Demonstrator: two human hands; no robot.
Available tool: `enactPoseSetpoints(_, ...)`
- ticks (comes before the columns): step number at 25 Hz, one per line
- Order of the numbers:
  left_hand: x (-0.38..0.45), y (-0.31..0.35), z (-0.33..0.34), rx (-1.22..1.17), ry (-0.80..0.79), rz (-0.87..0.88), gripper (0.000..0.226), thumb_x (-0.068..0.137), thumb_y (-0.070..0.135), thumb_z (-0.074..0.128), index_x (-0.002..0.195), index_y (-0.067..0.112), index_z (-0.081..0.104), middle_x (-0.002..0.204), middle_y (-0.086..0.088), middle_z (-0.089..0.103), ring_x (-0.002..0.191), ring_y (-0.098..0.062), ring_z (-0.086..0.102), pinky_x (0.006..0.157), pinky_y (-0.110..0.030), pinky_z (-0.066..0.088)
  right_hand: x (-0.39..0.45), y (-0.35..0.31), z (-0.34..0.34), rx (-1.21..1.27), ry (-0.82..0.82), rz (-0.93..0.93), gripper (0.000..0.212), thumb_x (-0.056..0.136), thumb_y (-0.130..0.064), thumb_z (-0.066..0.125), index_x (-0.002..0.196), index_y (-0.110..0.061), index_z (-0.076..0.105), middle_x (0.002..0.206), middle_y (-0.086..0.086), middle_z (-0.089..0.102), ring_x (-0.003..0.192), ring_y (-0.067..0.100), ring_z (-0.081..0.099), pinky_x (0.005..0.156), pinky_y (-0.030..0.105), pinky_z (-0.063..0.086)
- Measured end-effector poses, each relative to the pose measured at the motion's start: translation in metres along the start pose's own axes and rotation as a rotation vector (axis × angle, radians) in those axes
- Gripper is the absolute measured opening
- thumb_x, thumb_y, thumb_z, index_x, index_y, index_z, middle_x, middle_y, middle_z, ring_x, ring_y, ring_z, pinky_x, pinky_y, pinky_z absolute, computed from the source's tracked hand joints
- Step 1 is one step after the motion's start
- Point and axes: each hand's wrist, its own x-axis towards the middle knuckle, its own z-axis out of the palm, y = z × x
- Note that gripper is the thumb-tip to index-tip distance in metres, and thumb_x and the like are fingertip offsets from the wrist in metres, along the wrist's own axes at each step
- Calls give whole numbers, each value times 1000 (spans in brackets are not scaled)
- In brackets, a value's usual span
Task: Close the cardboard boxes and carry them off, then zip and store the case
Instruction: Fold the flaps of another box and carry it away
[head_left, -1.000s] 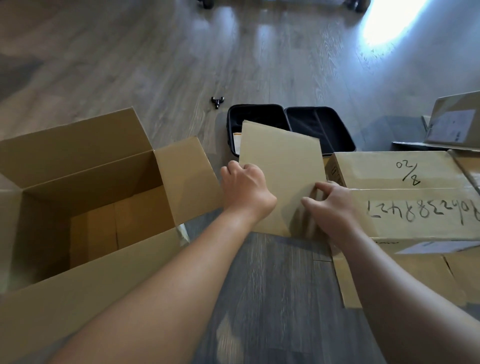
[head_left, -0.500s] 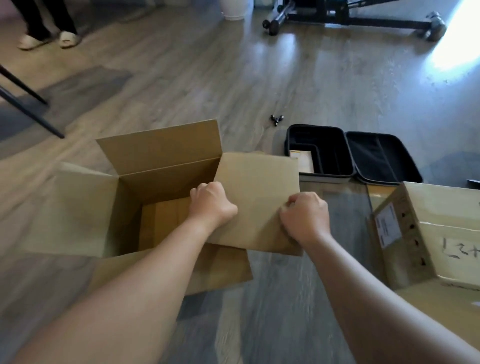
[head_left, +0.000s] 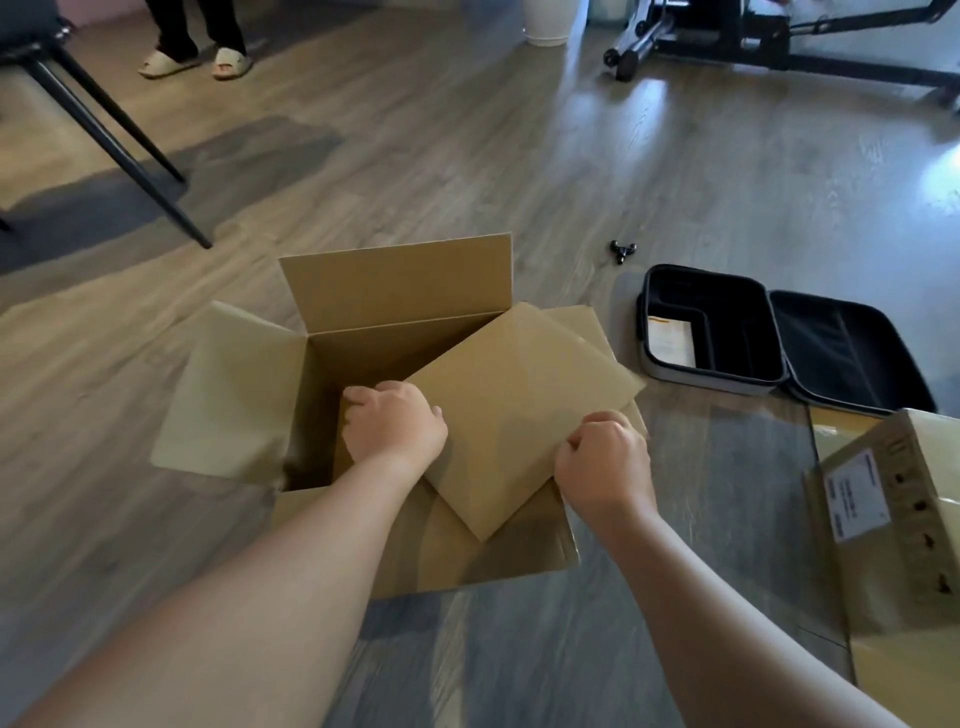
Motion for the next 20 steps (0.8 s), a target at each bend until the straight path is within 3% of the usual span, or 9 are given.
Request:
enactPoseSetpoints(2, -2, -7, 1, 16, 32, 16, 53, 95, 53, 50, 125, 11, 59, 120, -16, 61, 100, -29, 62, 78, -39, 53, 0, -3, 8, -35, -11, -39, 21, 92, -9, 53, 83, -7, 72, 107, -4, 56, 80, 19, 55, 67, 24, 40)
enactPoseSetpoints(5, -8, -8, 2, -52, 40, 41, 37, 95, 46, 53, 112, 14, 61, 97, -5, 62, 79, -21, 54, 69, -35, 51, 3, -7, 14, -79, -25, -49, 16, 93, -10, 53, 89, -8, 69, 98, -2, 57, 80, 18, 56, 66, 24, 42)
enactPoseSetpoints(9, -5, -5, 1, -287, -61, -52, 33, 94, 26, 62, 122, 12, 52, 98, -6, 59, 79, -22, 56, 62, -29, 51, 1, -12, 18, -105, -64, -86, 14, 93, -12, 53, 88, -10, 66, 95, -4, 55, 86, 21, 57, 67, 29, 46)
enactPoseSetpoints(11, -3, -8, 3, -343, -82, -52, 35, 94, 19, 62, 127, 10, 51, 107, -10, 62, 80, -21, 57, 60, -25, 50, 2, -8, 14, -203, -27, -211, 18, 92, -17, 53, 90, -13, 71, 101, -4, 60, 95, 23, 55, 74, 34, 50)
enactPoseSetpoints(13, 0, -15, 4, -374, -75, -64, 42, 94, 15, 61, 133, 8, 48, 121, -16, 59, 82, -21, 55, 62, -25, 48, 11, -1, 7, -298, -9, -282, 25, 92, -29, 54, 104, -19, 73, 123, 3, 61, 114, 29, 50, 91, 41, 49)
enactPoseSetpoints(15, 4, -26, 2, -424, -59, -97, 45, 94, 12, 60, 137, 9, 45, 130, -19, 52, 81, -20, 51, 61, -25, 45, 23, 6, -4, -314, -96, -207, 40, 90, -42, 57, 125, -24, 63, 138, 11, 49, 131, 37, 41, 101, 48, 44)
enactPoseSetpoints(17, 11, -39, -4, -446, -24, -127, 40, 94, 10, 59, 133, 8, 49, 132, -19, 48, 80, -21, 48, 60, -26, 42, 31, 9, -10, -253, -205, -145, 54, 86, -49, 61, 132, -22, 55, 122, 8, 51, 121, 36, 47, 90, 44, 46)
enactPoseSetpoints(20, 24, -56, -14, -505, 30, -128, 24, 91, 6, 57, 115, 8, 57, 115, -14, 55, 90, -25, 51, 70, -32, 46, 25, 1, 1, -237, -211, -234, 45, 87, -44, 62, 124, -19, 59, 105, 3, 60, 107, 33, 54, 81, 35, 39)
